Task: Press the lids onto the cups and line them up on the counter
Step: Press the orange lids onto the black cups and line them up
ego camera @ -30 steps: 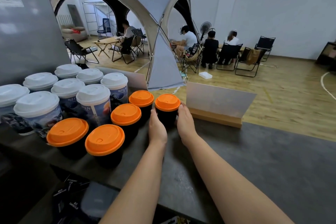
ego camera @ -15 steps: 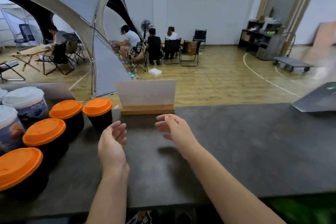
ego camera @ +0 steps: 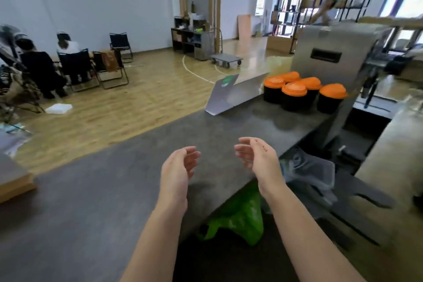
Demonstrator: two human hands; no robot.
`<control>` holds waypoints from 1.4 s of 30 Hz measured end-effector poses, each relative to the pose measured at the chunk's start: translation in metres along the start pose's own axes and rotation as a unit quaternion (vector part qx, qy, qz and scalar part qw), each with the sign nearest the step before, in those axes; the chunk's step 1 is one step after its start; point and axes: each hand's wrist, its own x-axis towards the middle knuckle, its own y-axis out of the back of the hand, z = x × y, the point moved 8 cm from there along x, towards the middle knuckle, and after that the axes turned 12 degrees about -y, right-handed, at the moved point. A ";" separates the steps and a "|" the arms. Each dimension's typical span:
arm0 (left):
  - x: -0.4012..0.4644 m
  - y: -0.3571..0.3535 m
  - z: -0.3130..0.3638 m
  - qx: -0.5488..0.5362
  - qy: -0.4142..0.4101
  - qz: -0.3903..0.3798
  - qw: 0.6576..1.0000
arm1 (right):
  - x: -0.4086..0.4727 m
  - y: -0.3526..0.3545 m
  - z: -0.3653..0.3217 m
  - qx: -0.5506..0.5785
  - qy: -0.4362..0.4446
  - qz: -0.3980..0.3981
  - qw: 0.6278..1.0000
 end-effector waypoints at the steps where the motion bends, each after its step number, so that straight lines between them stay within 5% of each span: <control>1: 0.005 -0.029 -0.002 0.002 0.000 -0.022 1.000 | 0.012 0.026 -0.004 0.013 0.002 0.027 1.000; 7: 0.054 -0.201 -0.022 0.006 0.028 -0.108 0.994 | 0.103 0.144 -0.039 0.035 0.019 0.122 0.992; 13: 0.102 -0.331 -0.037 0.000 0.005 -0.126 0.992 | 0.208 0.201 -0.074 -0.009 0.021 0.111 0.994; 24: 0.138 -0.422 -0.070 -0.029 0.072 -0.110 0.991 | 0.318 0.202 -0.070 -0.050 -0.044 0.040 0.997; 31: 0.125 -0.386 -0.060 -0.047 -0.020 -0.081 0.995 | 0.264 0.162 -0.076 0.003 0.038 0.022 0.999; 35: 0.102 -0.296 -0.038 -0.008 -0.108 0.022 0.994 | 0.213 0.093 -0.068 0.002 0.078 -0.059 0.995; 42: 0.040 -0.102 0.002 -0.013 -0.120 0.202 0.972 | 0.119 -0.053 -0.025 -0.046 0.061 -0.184 0.980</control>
